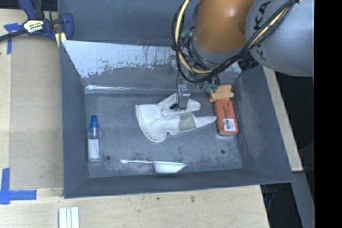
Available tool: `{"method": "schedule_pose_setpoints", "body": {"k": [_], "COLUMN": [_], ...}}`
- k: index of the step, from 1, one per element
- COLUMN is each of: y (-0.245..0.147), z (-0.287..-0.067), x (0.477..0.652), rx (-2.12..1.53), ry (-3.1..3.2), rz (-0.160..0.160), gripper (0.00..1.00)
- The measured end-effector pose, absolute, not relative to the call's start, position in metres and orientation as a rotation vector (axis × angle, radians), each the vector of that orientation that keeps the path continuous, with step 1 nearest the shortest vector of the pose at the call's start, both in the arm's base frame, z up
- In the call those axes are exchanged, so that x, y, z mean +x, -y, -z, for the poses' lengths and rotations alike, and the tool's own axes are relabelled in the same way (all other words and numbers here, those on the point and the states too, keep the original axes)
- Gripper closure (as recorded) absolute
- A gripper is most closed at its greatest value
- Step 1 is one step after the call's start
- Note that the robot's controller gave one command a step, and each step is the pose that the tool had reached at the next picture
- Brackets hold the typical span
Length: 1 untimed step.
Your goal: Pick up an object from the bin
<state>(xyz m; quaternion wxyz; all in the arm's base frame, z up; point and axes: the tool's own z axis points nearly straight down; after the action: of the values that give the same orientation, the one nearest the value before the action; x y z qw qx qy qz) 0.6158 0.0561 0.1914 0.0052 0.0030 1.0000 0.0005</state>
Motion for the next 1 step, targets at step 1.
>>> {"method": "schedule_pose_setpoints", "body": {"k": [1], "y": [-0.0369], "z": [-0.1564], "x": [0.6022], "rx": [-0.130], "ry": [-3.137], "rz": [0.000], "gripper": [0.00]}}
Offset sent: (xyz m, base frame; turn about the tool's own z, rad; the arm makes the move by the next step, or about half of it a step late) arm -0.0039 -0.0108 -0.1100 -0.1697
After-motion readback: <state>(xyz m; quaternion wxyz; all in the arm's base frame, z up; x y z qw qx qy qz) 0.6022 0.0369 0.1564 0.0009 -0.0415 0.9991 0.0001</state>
